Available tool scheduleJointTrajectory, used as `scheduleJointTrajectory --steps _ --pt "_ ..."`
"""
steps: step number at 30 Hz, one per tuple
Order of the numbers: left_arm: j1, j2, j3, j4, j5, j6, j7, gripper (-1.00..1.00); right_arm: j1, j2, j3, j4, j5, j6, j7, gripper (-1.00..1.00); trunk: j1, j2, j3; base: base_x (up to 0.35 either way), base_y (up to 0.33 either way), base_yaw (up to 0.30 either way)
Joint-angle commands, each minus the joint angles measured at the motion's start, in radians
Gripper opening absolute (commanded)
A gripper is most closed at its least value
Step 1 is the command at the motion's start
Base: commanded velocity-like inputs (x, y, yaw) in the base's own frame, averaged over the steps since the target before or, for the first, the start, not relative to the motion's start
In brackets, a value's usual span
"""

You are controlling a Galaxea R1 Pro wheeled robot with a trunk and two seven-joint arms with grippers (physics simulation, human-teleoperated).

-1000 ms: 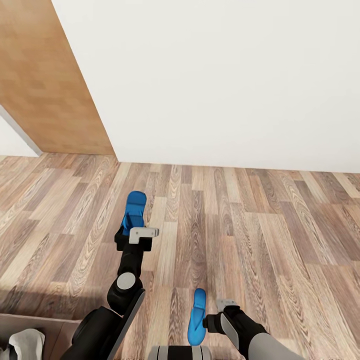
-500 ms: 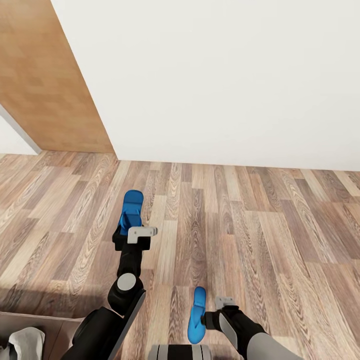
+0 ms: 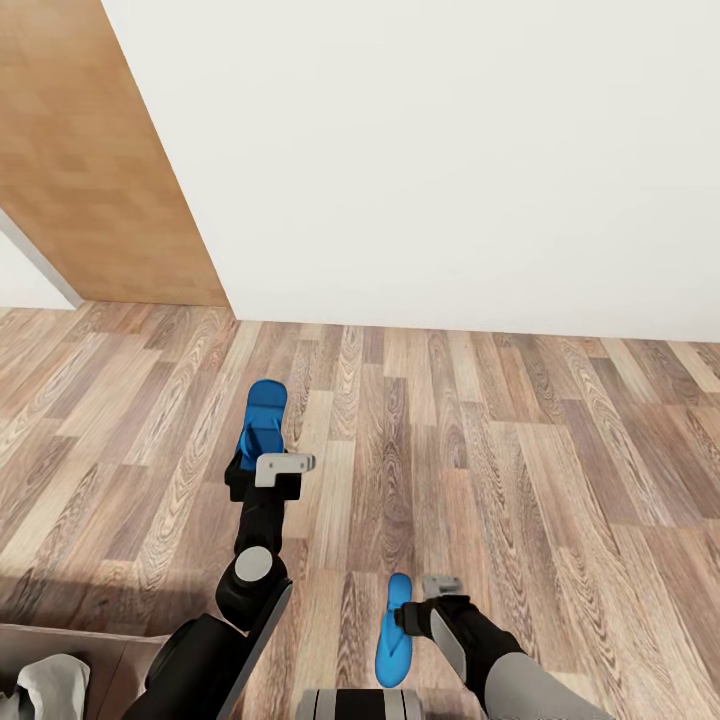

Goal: In the bedroom, move the book from the bed onto either nightstand, and place the two sandals side by side next to the bed.

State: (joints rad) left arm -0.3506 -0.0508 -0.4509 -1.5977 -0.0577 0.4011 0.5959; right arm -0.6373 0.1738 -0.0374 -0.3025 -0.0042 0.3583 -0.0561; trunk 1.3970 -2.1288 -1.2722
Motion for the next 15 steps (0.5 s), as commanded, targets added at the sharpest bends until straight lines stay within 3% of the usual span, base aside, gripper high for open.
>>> scheduleJointTrajectory --steps 1,4,15 --pt "-0.001 0.0 -0.002 -0.001 -0.006 0.009 0.004 -1.0 -0.001 0.001 -0.004 -0.003 -0.001 0.005 -0.003 1.0 0.0 0.0 -0.001 0.0 0.0 0.0" --pt "-0.001 0.0 -0.002 -0.001 -0.007 0.009 0.005 -1.0 -0.003 0.001 -0.004 -0.006 -0.002 0.005 -0.004 1.0 0.0 0.0 -0.001 0.0 0.0 0.0" --pt "-0.001 0.0 -0.004 -0.001 -0.01 0.008 0.014 -1.0 -0.035 0.001 -0.004 -0.013 -0.004 0.006 -0.005 1.0 0.042 -0.077 -0.035 0.0 0.0 0.0"
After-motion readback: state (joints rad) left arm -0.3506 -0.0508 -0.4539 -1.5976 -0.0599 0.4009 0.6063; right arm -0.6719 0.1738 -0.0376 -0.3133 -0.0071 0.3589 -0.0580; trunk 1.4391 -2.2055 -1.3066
